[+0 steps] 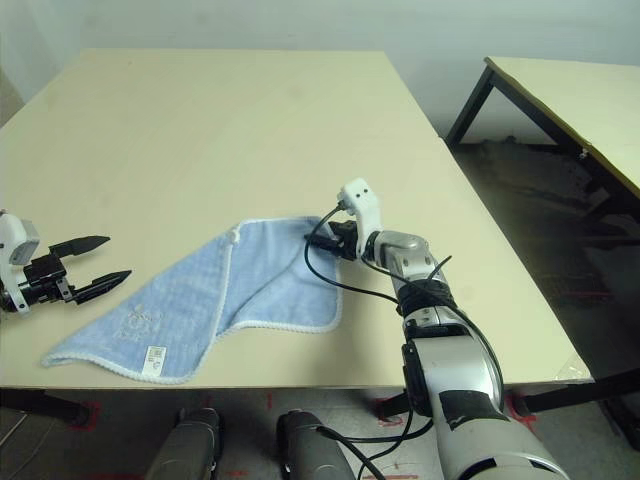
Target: Fold the towel and set it aside.
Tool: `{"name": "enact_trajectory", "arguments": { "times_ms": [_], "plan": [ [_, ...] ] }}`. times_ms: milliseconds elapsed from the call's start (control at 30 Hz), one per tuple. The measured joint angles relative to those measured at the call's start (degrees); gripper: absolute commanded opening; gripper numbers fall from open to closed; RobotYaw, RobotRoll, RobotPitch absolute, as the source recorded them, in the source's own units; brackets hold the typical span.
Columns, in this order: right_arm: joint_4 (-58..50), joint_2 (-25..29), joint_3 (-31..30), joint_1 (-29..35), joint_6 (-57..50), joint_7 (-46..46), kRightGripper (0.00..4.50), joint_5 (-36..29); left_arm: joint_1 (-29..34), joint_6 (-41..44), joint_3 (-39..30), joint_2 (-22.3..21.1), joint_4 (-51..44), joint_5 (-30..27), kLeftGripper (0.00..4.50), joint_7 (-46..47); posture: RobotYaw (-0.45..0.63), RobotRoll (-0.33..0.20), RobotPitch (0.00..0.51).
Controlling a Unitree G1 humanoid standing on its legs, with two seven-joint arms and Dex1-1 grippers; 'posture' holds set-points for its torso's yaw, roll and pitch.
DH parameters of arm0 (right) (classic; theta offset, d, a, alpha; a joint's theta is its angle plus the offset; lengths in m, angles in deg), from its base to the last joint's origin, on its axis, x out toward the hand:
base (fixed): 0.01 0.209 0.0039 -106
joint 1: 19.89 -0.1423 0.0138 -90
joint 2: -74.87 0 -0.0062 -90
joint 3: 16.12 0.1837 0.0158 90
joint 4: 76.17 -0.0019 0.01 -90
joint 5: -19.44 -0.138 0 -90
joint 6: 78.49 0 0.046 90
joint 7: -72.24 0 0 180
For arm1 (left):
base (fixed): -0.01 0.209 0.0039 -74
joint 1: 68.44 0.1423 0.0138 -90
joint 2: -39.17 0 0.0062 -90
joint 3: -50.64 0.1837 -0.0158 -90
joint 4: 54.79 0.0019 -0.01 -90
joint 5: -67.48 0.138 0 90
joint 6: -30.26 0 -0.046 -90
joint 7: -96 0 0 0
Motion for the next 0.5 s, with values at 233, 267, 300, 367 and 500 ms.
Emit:
{"name": "enact_trajectory", "arguments": {
  "times_ms": [233,267,300,367,500],
  "plan": [
    [-5.4,3.5,1.6,-2.9,0.1,-2.0,0.02,-1.5,-1.5,-1.4,0.8,0.4,1.9,0.3,4.5,-0.2,0.08,0.0,0.114],
    [-6.3,4.3,1.8,-3.4,0.1,-2.1,0.02,-1.5,-1.6,-1.5,0.8,0.4,2.3,0.4,4.5,-0.2,0.07,0.0,0.113],
    [-7.8,5.4,2.0,-4.2,-0.1,-2.4,0.02,-1.8,-1.7,-1.6,0.9,0.5,2.6,0.5,4.5,-0.2,0.07,0.0,0.113],
    [-10.8,7.3,2.8,-6.5,-1.2,-3.2,0.02,-2.6,-2.0,-2.1,1.2,0.8,3.0,0.8,4.5,-0.2,0.07,0.0,0.112],
    [-20.0,10.9,4.1,-11.6,-8.0,-5.7,0.02,-6.3,-2.6,-2.8,1.5,1.2,4.0,1.0,4.5,-0.4,0.07,0.0,0.113]
  ]
}}
